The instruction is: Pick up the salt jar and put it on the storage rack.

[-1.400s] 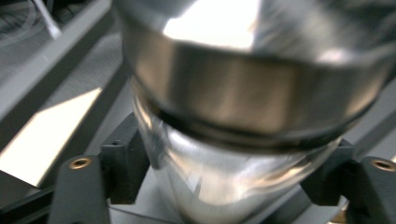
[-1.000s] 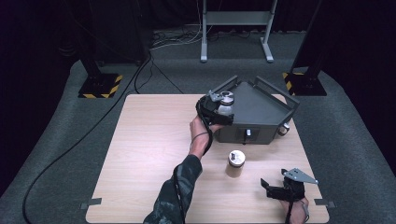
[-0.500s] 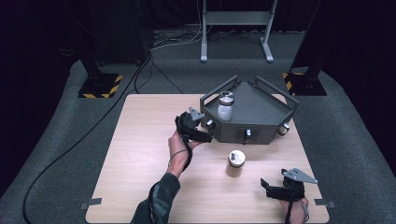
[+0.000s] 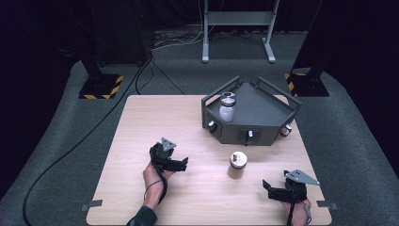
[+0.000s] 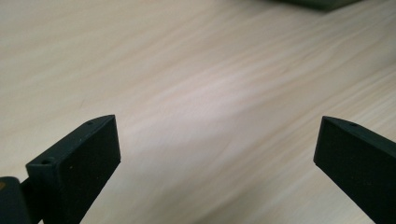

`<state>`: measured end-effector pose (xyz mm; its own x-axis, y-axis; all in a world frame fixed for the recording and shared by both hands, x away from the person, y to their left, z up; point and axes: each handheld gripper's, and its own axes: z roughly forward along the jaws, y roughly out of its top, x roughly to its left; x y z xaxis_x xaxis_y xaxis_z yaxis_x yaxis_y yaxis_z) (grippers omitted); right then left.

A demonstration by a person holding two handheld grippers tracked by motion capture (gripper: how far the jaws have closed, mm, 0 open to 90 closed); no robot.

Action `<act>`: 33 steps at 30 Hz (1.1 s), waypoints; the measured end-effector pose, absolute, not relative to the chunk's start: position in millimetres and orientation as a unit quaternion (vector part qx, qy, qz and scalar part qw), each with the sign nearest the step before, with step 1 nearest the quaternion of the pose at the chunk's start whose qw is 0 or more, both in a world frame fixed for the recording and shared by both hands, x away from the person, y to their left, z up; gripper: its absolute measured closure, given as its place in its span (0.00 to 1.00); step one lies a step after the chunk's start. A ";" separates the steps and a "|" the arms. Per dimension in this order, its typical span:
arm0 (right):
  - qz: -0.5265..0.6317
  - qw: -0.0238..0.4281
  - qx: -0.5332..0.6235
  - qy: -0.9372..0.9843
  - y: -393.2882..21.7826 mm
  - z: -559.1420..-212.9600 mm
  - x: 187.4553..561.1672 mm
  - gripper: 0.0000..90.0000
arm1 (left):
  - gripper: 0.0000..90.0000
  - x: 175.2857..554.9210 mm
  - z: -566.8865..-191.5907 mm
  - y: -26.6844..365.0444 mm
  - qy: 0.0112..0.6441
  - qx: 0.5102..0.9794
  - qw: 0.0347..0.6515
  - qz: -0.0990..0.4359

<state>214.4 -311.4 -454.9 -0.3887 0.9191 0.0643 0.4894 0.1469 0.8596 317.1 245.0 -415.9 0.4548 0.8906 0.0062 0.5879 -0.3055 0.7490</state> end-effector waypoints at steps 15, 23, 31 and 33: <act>0.423 0.252 0.496 0.715 -309.3 -453.9 215.0 0.01 | 0.00 285.7 -439.2 276.8 0.510 0.763 0.325 0.228; 0.424 0.253 0.497 0.713 -309.1 -454.1 214.4 0.01 | 0.00 287.8 -439.2 280.7 0.511 0.763 0.329 0.217; 0.428 0.258 0.498 0.709 -309.3 -455.7 212.1 0.01 | 0.00 288.4 -439.2 281.7 0.510 0.765 0.330 0.216; 0.428 0.259 0.499 0.707 -309.3 -455.9 211.7 0.01 | 0.00 288.3 -439.2 281.8 0.510 0.764 0.330 0.216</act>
<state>211.7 -309.3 -455.9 -0.3674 0.9280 0.0621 0.4850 0.1342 0.8642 288.3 281.8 -439.2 0.3865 0.9223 -0.0065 0.6370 -0.2618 0.7250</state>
